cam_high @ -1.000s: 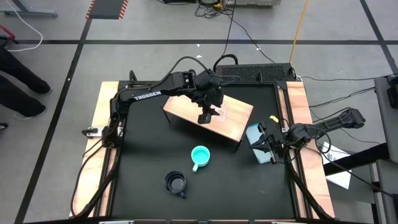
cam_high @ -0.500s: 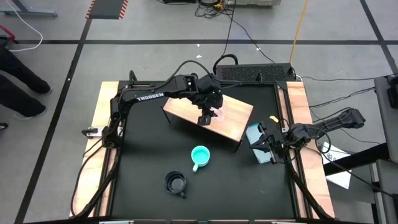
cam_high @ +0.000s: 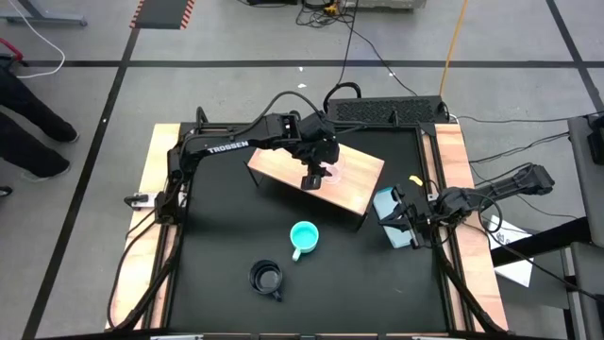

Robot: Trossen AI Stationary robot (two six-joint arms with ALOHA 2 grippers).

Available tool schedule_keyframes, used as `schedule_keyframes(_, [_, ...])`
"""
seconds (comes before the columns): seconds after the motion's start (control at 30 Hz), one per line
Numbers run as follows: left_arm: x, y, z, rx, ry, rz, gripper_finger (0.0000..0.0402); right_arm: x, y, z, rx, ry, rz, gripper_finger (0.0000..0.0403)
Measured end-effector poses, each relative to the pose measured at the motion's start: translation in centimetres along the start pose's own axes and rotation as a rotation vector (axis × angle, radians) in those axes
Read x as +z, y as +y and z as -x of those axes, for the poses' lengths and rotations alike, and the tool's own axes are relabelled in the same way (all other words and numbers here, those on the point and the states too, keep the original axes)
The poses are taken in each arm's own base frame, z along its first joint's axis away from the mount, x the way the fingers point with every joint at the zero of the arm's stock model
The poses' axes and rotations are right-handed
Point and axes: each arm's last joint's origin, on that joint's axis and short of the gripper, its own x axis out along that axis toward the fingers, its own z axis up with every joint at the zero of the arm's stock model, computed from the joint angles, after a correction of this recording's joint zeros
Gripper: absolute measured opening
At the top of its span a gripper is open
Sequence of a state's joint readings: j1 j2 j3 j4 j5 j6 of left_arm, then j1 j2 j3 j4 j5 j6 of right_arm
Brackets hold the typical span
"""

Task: Stack small to large cups/mugs on shelf
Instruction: Put the transparent mug on the shelf

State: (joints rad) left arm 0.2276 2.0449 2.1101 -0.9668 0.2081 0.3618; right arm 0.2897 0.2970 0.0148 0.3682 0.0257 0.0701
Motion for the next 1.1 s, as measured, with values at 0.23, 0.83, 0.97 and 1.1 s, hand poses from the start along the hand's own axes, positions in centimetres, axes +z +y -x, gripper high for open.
schedule_keyframes(0.23, [0.00, 0.00, 0.00, -0.001, 0.000, 0.008, 0.0172, 0.01, 0.00, 0.00, 0.000, 0.000, -0.023, 0.0000])
schedule_keyframes(0.83, [0.08, -0.06, 0.03, -0.025, -0.015, 0.007, 0.0007, 0.01, 0.00, 0.00, 0.000, 0.000, -0.023, 0.0000])
schedule_keyframes(0.97, [0.08, -0.07, 0.05, -0.025, -0.015, 0.008, 0.0008, 0.01, 0.00, 0.00, 0.000, -0.001, -0.023, 0.0000])
schedule_keyframes(1.1, [0.16, -0.04, 0.06, -0.022, -0.023, 0.005, 0.0005, 0.00, 0.00, 0.00, 0.000, 0.000, -0.023, 0.0000])
